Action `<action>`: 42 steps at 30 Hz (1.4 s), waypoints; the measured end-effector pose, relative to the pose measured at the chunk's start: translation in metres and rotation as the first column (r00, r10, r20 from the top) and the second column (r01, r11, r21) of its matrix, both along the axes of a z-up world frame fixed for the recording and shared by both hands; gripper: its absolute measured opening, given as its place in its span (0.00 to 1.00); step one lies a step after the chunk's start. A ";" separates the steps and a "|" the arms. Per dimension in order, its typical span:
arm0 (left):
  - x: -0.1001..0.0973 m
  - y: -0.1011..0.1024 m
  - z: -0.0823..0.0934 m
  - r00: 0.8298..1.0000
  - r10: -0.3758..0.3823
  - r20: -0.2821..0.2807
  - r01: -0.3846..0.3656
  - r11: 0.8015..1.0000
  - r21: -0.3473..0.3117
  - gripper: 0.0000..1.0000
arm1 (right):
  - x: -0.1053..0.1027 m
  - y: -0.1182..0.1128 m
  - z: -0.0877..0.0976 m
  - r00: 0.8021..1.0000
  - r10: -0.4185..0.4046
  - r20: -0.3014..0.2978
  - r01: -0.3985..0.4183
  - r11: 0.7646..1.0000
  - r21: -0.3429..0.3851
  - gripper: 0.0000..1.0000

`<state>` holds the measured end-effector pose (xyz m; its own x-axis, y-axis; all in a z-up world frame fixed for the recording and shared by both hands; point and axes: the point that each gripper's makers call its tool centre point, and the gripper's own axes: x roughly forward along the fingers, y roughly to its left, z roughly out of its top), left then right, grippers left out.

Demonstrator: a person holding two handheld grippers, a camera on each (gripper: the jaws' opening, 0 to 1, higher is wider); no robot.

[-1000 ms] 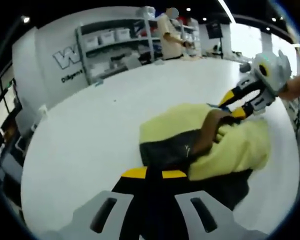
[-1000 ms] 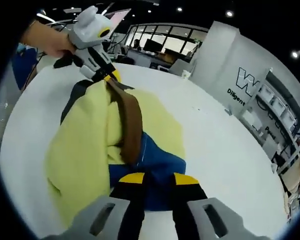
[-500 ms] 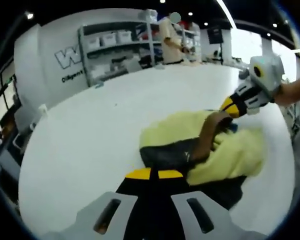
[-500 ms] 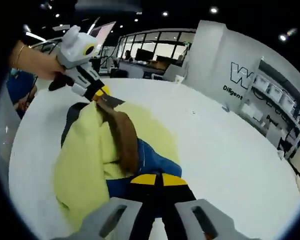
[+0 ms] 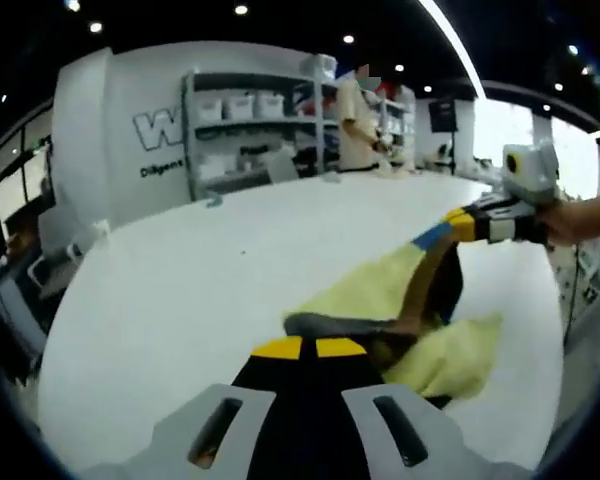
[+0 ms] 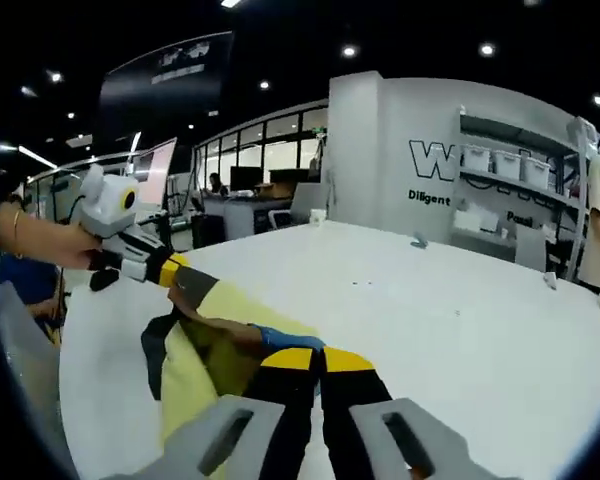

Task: Fold the garment on the visible template until the final outline fits inside the template.

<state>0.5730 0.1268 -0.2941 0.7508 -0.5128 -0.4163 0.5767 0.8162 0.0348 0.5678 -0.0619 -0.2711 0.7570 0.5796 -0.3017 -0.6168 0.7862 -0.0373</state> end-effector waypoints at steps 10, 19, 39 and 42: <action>-0.014 0.005 0.065 0.992 0.052 0.114 -0.041 0.994 -0.100 0.00 | -0.002 0.012 0.064 0.997 0.008 0.080 -0.018 0.992 0.121 0.00; -0.022 0.011 0.158 0.951 0.081 0.297 -0.043 0.990 -0.132 0.00 | -0.014 0.024 0.136 0.980 0.014 0.200 -0.060 0.972 0.226 0.00; -0.087 0.007 0.325 0.791 0.042 0.610 0.094 0.978 -0.189 0.00 | -0.073 0.000 0.296 0.889 -0.080 0.450 -0.135 0.894 0.427 0.00; -0.095 0.006 0.347 0.759 0.032 0.650 0.134 0.970 -0.205 0.00 | -0.089 -0.007 0.313 0.876 -0.088 0.474 -0.160 0.875 0.457 0.00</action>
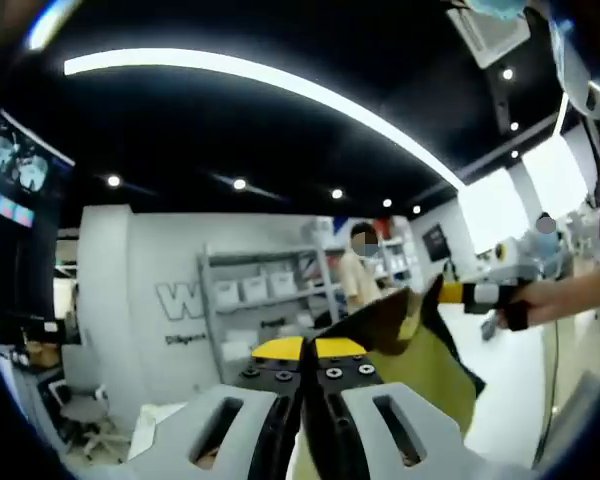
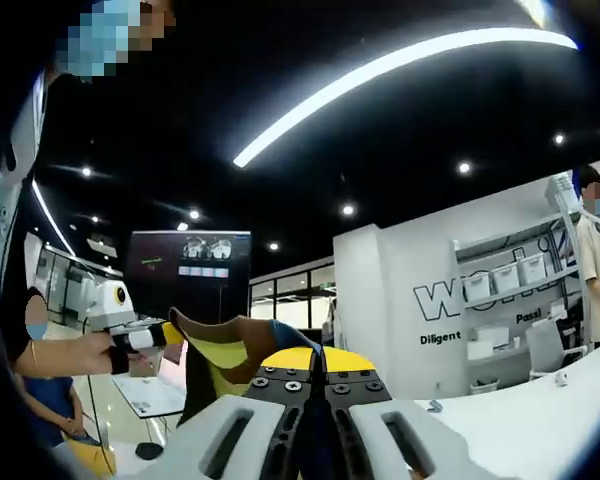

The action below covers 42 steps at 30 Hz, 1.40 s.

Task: Fold the garment on the visible template until the final outline fits inside the template.

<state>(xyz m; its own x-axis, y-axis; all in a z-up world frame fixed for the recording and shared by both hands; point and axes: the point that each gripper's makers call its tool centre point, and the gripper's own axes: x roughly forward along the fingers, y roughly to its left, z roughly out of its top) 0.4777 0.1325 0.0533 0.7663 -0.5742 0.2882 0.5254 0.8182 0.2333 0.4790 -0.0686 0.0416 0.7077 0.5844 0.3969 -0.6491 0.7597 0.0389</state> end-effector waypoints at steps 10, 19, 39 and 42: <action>-0.057 -0.007 0.029 0.998 -0.006 0.070 0.009 0.999 -0.045 0.00 | -0.046 -0.018 0.033 0.998 -0.001 0.062 -0.002 0.999 0.051 0.00; -0.054 -0.016 -0.023 0.999 0.001 -0.055 0.000 1.000 0.019 0.01 | -0.034 -0.011 -0.014 0.999 -0.007 -0.038 0.004 0.998 -0.064 0.00; 0.069 0.016 -0.124 0.951 0.115 -0.286 -0.094 0.992 0.086 0.01 | 0.080 0.004 -0.098 0.986 -0.001 -0.167 -0.033 0.978 -0.206 0.00; 0.085 0.017 -0.137 0.942 0.124 -0.311 -0.099 0.991 0.094 0.01 | 0.092 0.004 -0.108 0.983 -0.005 -0.183 -0.034 0.977 -0.210 0.00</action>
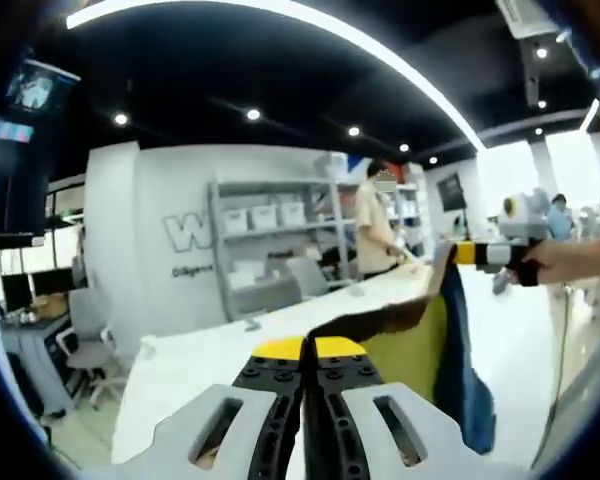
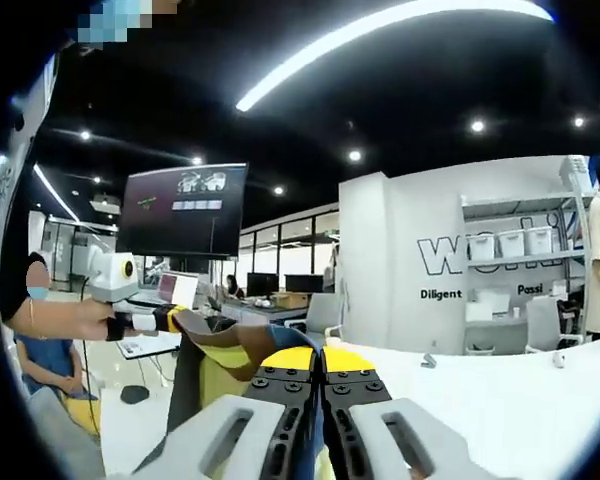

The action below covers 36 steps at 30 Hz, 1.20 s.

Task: Fold the garment on the visible template until the final outline fits inside the template.

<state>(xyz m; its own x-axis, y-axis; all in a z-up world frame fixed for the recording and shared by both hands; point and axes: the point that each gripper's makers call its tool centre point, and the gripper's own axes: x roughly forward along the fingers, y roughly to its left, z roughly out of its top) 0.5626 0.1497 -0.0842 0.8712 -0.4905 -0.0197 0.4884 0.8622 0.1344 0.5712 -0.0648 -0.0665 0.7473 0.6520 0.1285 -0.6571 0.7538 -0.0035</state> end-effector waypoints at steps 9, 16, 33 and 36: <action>0.048 0.000 -0.044 0.997 0.036 -0.068 -0.033 0.998 0.049 0.01 | 0.045 -0.006 -0.051 0.993 -0.047 -0.113 0.046 0.999 -0.012 0.00; 0.082 -0.003 -0.089 0.990 0.040 -0.137 -0.028 0.996 0.089 0.01 | 0.078 -0.010 -0.094 0.976 -0.092 -0.197 0.084 0.995 -0.049 0.00; 0.150 0.000 -0.176 0.942 0.059 -0.331 -0.039 0.997 0.067 0.01 | 0.144 -0.004 -0.167 0.929 -0.148 -0.339 0.118 0.987 -0.106 0.00; 0.158 -0.001 -0.184 0.940 0.050 -0.337 -0.029 0.997 0.067 0.01 | 0.153 -0.004 -0.176 0.925 -0.155 -0.346 0.121 0.986 -0.117 0.00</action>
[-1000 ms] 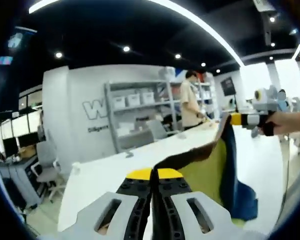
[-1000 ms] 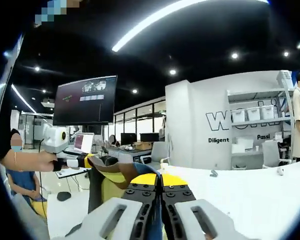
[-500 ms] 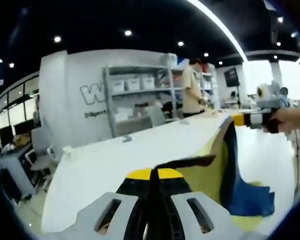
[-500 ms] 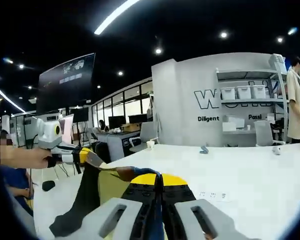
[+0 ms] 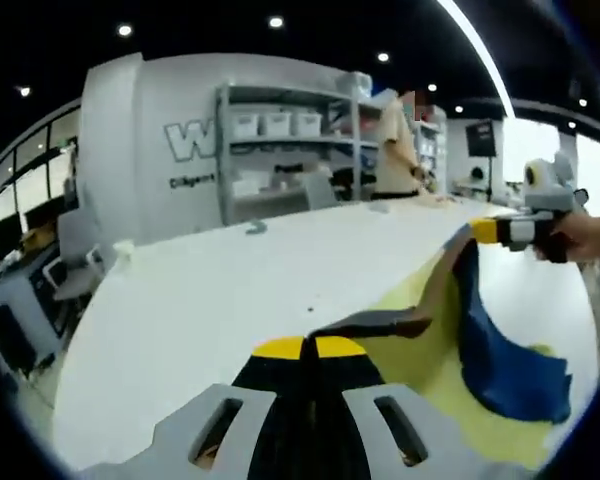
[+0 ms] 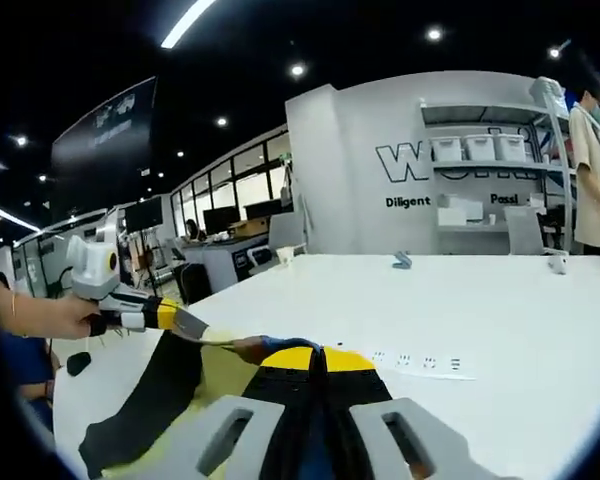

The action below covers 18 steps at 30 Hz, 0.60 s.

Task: Fold the garment on the visible template until the final outline fits inside the template.

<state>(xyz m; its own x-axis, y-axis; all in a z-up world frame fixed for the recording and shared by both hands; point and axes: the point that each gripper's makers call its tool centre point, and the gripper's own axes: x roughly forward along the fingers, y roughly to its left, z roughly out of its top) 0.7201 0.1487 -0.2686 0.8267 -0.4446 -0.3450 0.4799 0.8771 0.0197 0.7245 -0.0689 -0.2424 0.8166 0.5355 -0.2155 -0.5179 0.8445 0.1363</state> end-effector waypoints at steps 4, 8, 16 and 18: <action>0.010 -0.003 -0.014 1.000 -0.005 -0.026 0.005 1.000 0.004 0.01 | 0.012 -0.001 -0.016 0.999 -0.018 -0.031 0.018 1.000 -0.005 0.00; 0.019 -0.007 -0.024 1.000 -0.014 -0.026 0.015 1.000 0.019 0.01 | 0.024 -0.005 -0.029 0.998 -0.043 -0.050 0.042 0.999 -0.010 0.00; 0.050 -0.001 -0.055 0.997 -0.004 -0.079 0.004 1.000 -0.001 0.01 | 0.049 -0.003 -0.063 0.994 -0.055 -0.095 0.052 0.998 -0.038 0.00; 0.052 -0.002 -0.059 0.996 -0.007 -0.086 0.007 1.000 0.001 0.01 | 0.051 -0.006 -0.065 0.992 -0.069 -0.105 0.065 0.997 -0.046 0.00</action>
